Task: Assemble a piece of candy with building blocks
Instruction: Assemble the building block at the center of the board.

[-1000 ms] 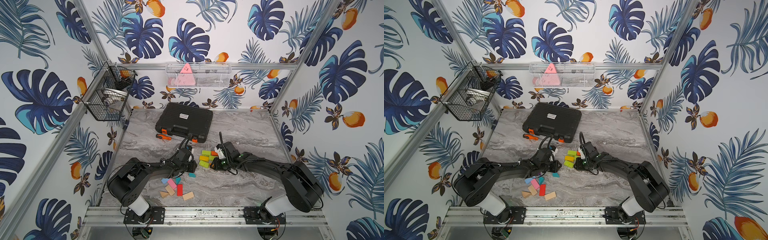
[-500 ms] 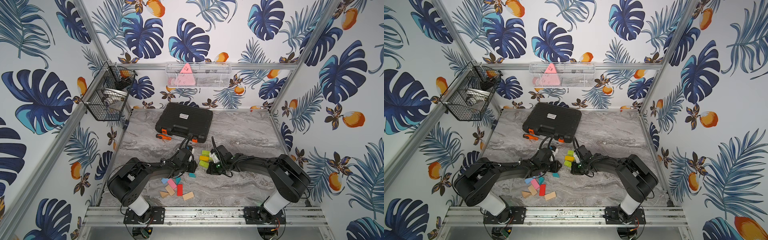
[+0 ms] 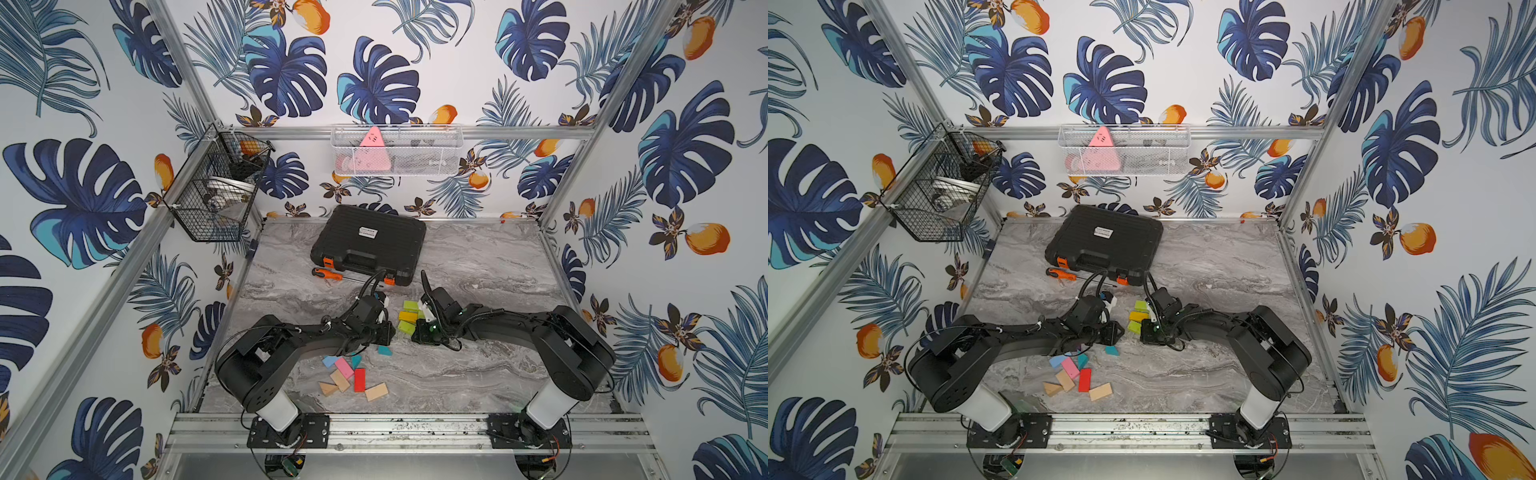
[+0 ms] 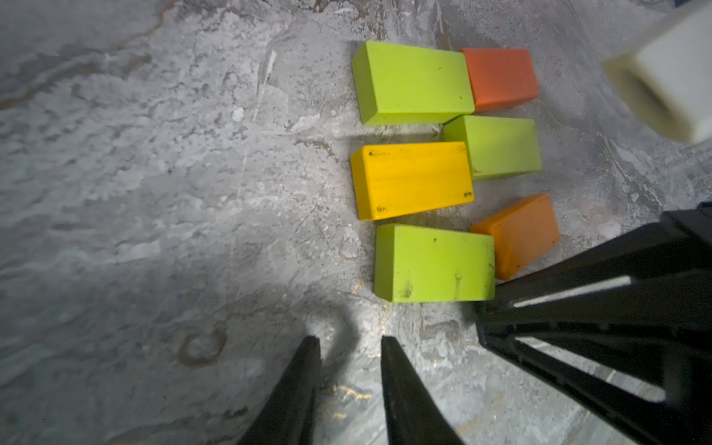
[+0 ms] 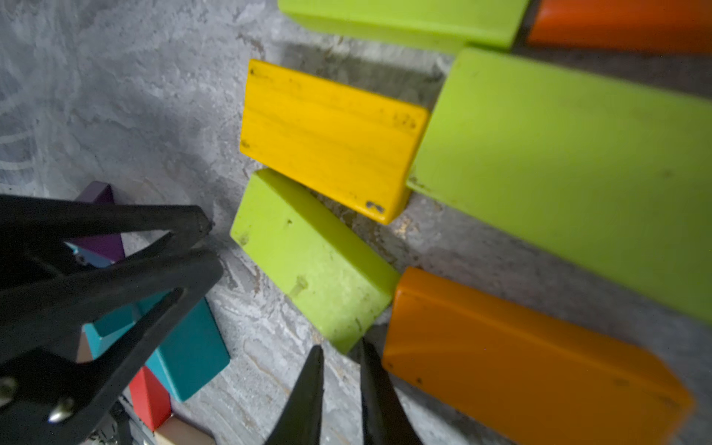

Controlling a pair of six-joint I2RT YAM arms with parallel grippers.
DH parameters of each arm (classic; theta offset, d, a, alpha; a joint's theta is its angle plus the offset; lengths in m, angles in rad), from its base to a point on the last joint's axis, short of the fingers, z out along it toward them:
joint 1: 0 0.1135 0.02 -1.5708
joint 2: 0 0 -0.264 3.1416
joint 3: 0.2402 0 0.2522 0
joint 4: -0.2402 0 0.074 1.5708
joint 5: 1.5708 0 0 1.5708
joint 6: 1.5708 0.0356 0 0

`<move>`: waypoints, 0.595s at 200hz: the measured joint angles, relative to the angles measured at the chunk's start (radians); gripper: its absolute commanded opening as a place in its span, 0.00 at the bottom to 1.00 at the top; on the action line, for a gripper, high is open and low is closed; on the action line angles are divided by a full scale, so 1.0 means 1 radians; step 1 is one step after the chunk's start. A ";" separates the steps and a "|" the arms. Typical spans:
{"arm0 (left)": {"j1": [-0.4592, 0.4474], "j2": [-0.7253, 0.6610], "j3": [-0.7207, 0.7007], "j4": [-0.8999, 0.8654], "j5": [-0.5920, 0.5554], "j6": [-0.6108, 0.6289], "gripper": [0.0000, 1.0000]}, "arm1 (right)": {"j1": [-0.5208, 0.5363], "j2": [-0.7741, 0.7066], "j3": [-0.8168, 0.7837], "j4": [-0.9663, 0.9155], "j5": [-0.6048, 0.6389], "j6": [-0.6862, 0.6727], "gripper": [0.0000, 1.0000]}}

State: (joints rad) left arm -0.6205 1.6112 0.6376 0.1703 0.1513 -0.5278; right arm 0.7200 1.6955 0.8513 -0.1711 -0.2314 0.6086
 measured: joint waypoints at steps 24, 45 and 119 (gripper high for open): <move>-0.001 0.003 0.000 0.006 0.001 0.000 0.34 | -0.002 0.003 0.004 0.000 0.016 0.005 0.22; -0.001 0.002 -0.002 0.011 0.001 0.000 0.34 | -0.004 0.005 0.006 0.003 0.017 0.005 0.22; -0.003 0.011 -0.004 0.034 0.003 0.000 0.34 | -0.016 0.012 0.008 0.022 0.024 0.009 0.23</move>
State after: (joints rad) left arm -0.6231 1.6222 0.6338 0.2043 0.1547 -0.5282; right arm 0.7036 1.7077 0.8589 -0.1493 -0.2073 0.6178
